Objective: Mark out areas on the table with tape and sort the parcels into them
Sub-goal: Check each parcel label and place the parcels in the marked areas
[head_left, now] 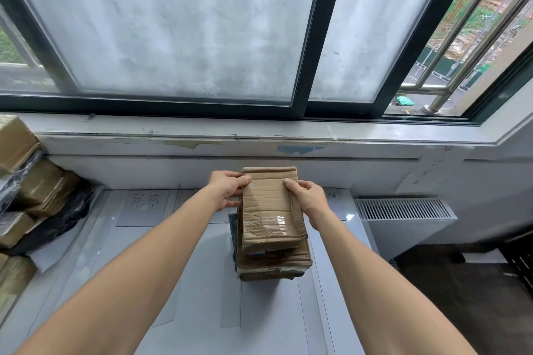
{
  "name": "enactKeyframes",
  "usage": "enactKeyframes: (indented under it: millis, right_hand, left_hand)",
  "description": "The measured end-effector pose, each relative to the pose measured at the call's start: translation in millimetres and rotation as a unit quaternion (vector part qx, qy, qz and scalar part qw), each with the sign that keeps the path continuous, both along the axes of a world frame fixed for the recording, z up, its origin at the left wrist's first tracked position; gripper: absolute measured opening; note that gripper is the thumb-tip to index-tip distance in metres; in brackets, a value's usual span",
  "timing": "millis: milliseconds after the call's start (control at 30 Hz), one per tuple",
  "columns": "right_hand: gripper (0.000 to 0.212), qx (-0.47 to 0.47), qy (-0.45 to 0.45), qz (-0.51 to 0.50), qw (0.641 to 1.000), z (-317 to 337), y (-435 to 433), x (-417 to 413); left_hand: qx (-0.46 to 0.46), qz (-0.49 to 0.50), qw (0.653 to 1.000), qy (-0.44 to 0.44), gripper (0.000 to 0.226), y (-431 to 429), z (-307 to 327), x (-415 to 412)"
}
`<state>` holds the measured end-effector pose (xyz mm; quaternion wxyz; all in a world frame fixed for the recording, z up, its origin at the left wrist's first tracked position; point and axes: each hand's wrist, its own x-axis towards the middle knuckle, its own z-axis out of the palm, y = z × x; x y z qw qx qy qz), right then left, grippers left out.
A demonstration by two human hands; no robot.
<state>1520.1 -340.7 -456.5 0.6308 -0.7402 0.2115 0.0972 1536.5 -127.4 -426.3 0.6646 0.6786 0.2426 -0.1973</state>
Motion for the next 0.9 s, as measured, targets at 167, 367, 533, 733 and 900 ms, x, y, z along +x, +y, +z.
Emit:
enactKeyframes:
  millis: [167, 367, 533, 733, 900]
  right_hand:
    - [0.054, 0.003, 0.000, -0.002, 1.000, -1.0, -2.4, -2.1]
    - [0.059, -0.013, -0.010, 0.002, 1.000, 4.6, -4.1, -4.4]
    - [0.049, -0.054, -0.067, -0.093, 0.992, 24.9, 0.3, 0.9]
    - [0.054, -0.144, -0.133, -0.045, 0.980, 52.8, 22.6, 22.0]
    - [0.056, -0.180, -0.092, -0.041, 0.978, 47.1, 35.5, 19.5]
  left_hand:
    - [-0.003, -0.003, 1.000, 0.000, 0.026, -0.9, 0.9, 0.4]
    - [0.001, -0.008, 1.000, -0.007, 0.035, 2.4, 6.1, -1.3]
    - [0.041, 0.036, 0.998, -0.041, 0.055, 8.2, 12.8, 3.0]
    - [0.069, 0.083, 0.992, -0.063, 0.061, 44.2, 26.6, 8.3]
    - [0.078, 0.082, 0.992, -0.064, 0.057, 77.2, 22.5, 2.4]
